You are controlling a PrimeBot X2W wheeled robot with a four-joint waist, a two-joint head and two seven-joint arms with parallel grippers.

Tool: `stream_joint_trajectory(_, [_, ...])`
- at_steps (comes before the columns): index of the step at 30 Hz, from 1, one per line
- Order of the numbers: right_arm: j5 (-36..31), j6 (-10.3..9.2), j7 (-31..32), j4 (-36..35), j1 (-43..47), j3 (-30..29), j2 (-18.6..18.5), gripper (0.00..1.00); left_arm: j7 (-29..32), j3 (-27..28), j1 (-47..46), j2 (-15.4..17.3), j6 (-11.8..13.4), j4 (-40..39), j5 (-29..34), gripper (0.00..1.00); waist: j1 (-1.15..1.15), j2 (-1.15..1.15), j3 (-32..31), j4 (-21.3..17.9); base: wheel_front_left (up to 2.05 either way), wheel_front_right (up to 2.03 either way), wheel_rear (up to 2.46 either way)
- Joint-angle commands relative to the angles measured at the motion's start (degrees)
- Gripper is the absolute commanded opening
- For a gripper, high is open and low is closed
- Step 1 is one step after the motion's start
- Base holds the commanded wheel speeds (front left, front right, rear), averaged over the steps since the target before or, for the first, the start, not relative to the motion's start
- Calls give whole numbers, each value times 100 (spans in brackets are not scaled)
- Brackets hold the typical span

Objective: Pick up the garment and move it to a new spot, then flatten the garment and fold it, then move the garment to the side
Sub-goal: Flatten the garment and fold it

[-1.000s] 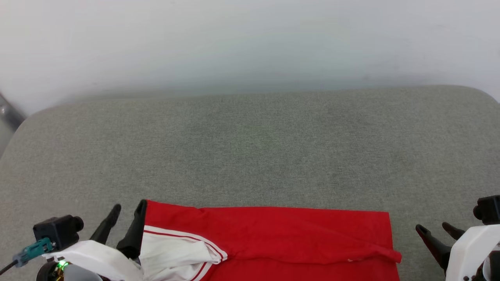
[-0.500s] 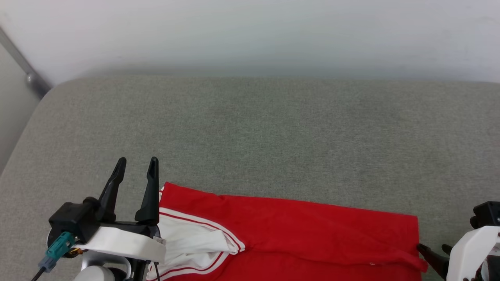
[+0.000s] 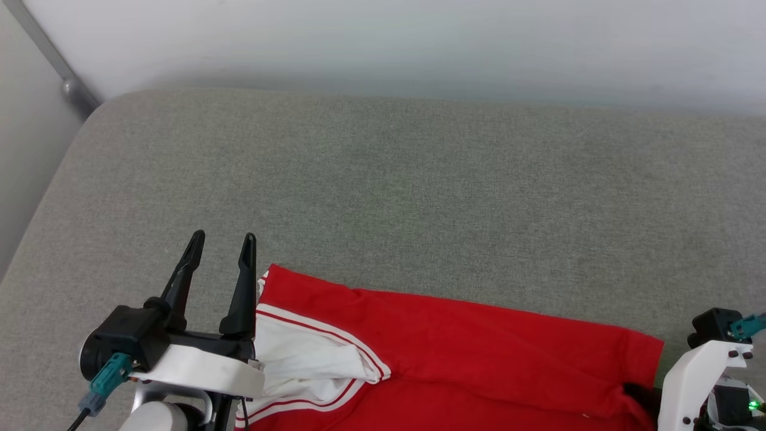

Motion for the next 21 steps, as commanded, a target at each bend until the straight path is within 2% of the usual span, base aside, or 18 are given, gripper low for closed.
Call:
stream_joint_trajectory(1, [26, 0, -24, 69, -7, 63, 0, 0, -30, 12, 47, 20, 7, 19, 19, 100, -1, 0, -66, -39, 0, 0, 0])
stream_joint_trajectory(10, [113, -2, -178, 86, -314, -117, -363, 0, 82, -52, 350, 164, 194, 108, 171, 100, -1, 0, -464, -284, 0, 0, 0])
stream_joint_trajectory(16, [-173, -2, -2, 2, -402, -973, -479, 0, 102, -68, 434, 191, 252, 88, 172, 100, -1, 0, -530, -443, 0, 0, 0])
stream_joint_trajectory(21, [-398, -1, 391, -237, -437, -1705, -362, 0, 103, -78, 450, 181, 265, 76, 137, 100, -1, 0, -517, -565, 0, 0, 0])
